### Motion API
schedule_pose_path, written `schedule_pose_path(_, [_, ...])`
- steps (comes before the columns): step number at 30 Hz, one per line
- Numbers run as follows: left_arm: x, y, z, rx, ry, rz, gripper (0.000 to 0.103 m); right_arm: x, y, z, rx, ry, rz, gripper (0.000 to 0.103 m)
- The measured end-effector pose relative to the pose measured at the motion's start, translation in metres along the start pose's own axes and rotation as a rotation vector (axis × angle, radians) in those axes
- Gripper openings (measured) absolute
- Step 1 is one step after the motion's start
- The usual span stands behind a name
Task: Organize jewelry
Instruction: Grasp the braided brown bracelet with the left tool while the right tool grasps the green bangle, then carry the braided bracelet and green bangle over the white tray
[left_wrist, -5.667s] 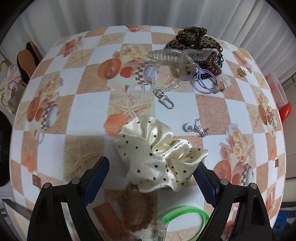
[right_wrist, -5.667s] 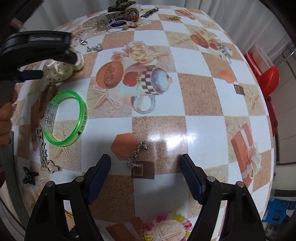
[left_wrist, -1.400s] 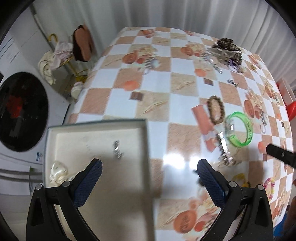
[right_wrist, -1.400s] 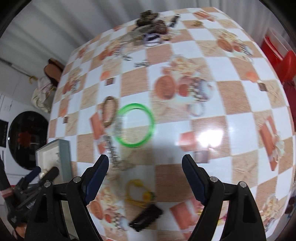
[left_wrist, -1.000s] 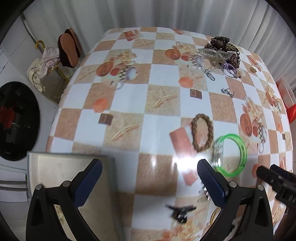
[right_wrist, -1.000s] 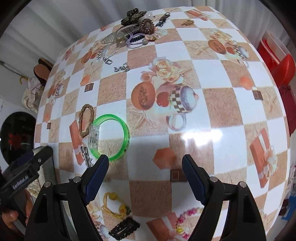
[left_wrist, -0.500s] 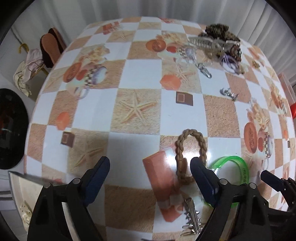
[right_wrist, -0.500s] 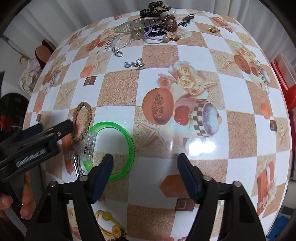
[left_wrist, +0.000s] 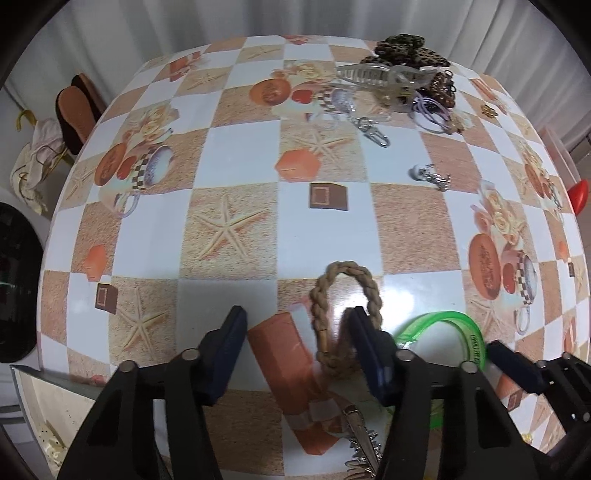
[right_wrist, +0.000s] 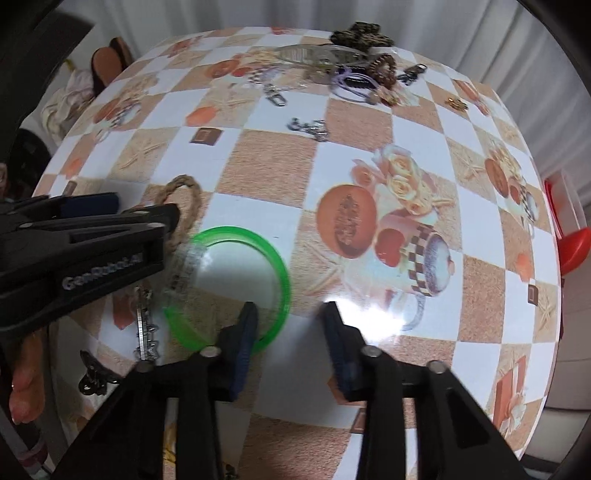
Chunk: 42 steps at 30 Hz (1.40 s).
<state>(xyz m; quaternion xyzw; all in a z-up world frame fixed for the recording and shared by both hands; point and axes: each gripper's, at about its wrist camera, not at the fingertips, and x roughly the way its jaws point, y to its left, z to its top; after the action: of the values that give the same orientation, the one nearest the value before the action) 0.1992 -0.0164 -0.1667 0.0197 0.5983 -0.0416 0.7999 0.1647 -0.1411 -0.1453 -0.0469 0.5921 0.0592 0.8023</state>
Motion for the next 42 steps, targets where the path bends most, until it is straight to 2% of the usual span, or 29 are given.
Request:
schedule_pose_path(2, [0.0, -0.004, 0.002, 0.004, 0.0, -0.005, 0.048, -0.001, 0.001, 0.0, -0.003, 0.0, 0.007, 0.026])
schedule_pose_path(3, [-0.001, -0.006, 0.002, 0.007, -0.001, -0.007, 0.039, -0.001, 0.002, 0.001, -0.001, 0.0, 0.01, 0.025])
schedule_pose_path(5, [-0.004, -0.003, -0.001, 0.01, 0.0, -0.02, 0.03, -0.001, 0.001, 0.0, 0.003, -0.002, 0.006, 0.012])
schedule_pose_path(6, [-0.005, -0.003, -0.001, 0.011, 0.0, -0.024, 0.017, -0.001, 0.0, 0.001, 0.01, -0.001, 0.007, 0.01])
schedule_pose_path(7, [-0.005, -0.002, -0.002, 0.007, 0.003, -0.03, 0.011, -0.002, -0.003, 0.0, 0.019, 0.0, 0.012, 0.007])
schedule_pose_path(12, [-0.012, 0.007, -0.008, -0.041, 0.004, -0.079, 0.011, -0.006, -0.015, -0.004, 0.074, -0.004, 0.062, 0.007])
schedule_pose_path(26, [-0.063, 0.021, -0.027, -0.071, -0.075, -0.116, 0.011, -0.031, -0.036, -0.013, 0.17, -0.02, 0.138, 0.007])
schedule_pose_path(34, [-0.09, 0.041, -0.047, -0.116, -0.107, -0.119, 0.011, -0.047, -0.029, -0.016, 0.172, -0.028, 0.157, 0.007])
schedule_pose_path(42, [-0.12, 0.073, -0.075, -0.175, -0.141, -0.113, 0.011, -0.066, -0.001, -0.011, 0.136, -0.047, 0.188, 0.007])
